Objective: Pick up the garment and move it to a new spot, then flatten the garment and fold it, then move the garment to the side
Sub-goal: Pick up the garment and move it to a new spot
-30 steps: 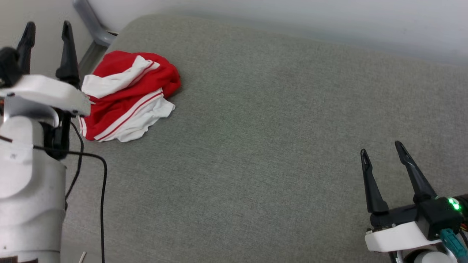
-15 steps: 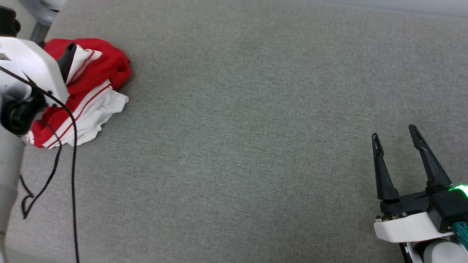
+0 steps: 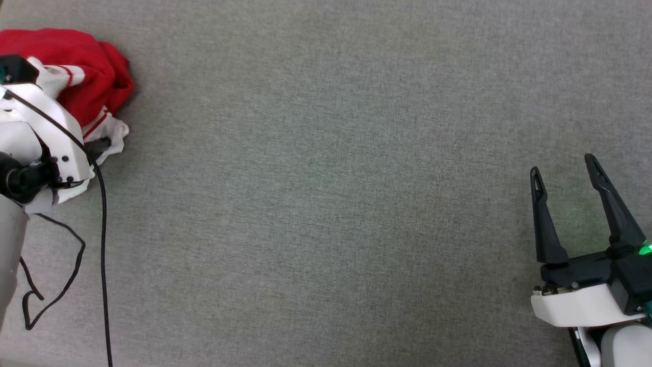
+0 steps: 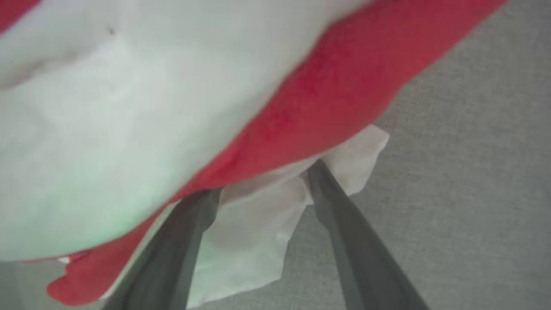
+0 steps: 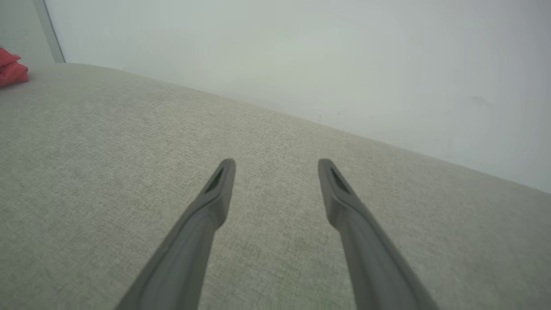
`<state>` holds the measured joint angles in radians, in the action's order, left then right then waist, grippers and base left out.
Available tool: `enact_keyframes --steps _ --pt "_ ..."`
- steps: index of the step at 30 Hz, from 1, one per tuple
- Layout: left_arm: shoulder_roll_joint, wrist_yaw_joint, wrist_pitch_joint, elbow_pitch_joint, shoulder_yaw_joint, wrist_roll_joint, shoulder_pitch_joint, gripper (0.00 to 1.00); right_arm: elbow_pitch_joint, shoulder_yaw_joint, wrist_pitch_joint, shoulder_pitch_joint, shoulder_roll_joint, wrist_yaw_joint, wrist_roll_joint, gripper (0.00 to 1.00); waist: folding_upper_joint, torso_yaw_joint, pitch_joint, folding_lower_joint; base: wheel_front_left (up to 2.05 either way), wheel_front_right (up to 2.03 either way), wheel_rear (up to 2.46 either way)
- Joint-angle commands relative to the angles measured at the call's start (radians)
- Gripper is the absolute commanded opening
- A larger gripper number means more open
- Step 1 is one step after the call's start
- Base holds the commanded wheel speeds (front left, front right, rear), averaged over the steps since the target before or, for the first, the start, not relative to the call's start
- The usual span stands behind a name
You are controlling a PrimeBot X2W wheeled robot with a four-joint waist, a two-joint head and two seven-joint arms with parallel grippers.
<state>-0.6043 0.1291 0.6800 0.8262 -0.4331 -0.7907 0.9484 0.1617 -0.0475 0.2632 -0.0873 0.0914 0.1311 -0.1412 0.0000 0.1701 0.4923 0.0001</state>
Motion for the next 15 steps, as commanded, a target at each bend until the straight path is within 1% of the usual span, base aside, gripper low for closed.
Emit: enact_keyframes --steps 1,4,7,8,9,10,15 --pt "0.013 0.001 0.011 0.011 -0.008 -0.007 -0.001 1.00 0.005 0.001 0.002 -0.018 0.005 -0.001 -0.003 1.00 0.0000 -0.008 0.014 -0.0001 0.00 0.00 0.00" --pt "0.040 0.001 0.047 0.051 -0.036 -0.024 -0.021 1.00 0.003 0.002 0.002 -0.021 0.005 -0.001 -0.005 1.00 0.0000 -0.015 0.025 -0.0001 0.00 0.00 0.00" --pt "0.056 0.001 0.047 0.068 -0.062 -0.036 -0.035 1.00 0.000 0.001 0.002 -0.022 0.002 -0.001 -0.005 1.00 0.0000 -0.019 0.026 -0.0001 0.00 0.00 0.00" --pt "0.056 0.001 0.045 0.071 -0.069 -0.041 -0.037 0.85 -0.003 0.001 0.002 -0.022 0.001 -0.001 -0.005 1.00 0.0000 -0.019 0.024 -0.0001 0.00 0.00 0.00" --pt "0.056 0.001 0.041 0.071 -0.077 -0.044 -0.038 0.37 -0.006 0.001 0.002 -0.021 0.000 -0.001 -0.005 1.00 0.0000 -0.019 0.020 -0.0001 0.00 0.00 0.00" --pt "0.053 0.001 0.031 0.065 -0.085 -0.049 -0.040 0.00 -0.008 0.000 0.002 -0.020 -0.002 -0.001 -0.004 1.00 0.0000 -0.019 0.016 -0.0001 0.00 0.00 0.00" --pt "0.014 0.002 -0.044 0.014 -0.113 -0.062 -0.007 0.00 -0.016 0.001 0.002 -0.012 -0.010 -0.001 0.006 1.00 0.0000 -0.011 -0.023 -0.0001 0.00 0.00 0.00"
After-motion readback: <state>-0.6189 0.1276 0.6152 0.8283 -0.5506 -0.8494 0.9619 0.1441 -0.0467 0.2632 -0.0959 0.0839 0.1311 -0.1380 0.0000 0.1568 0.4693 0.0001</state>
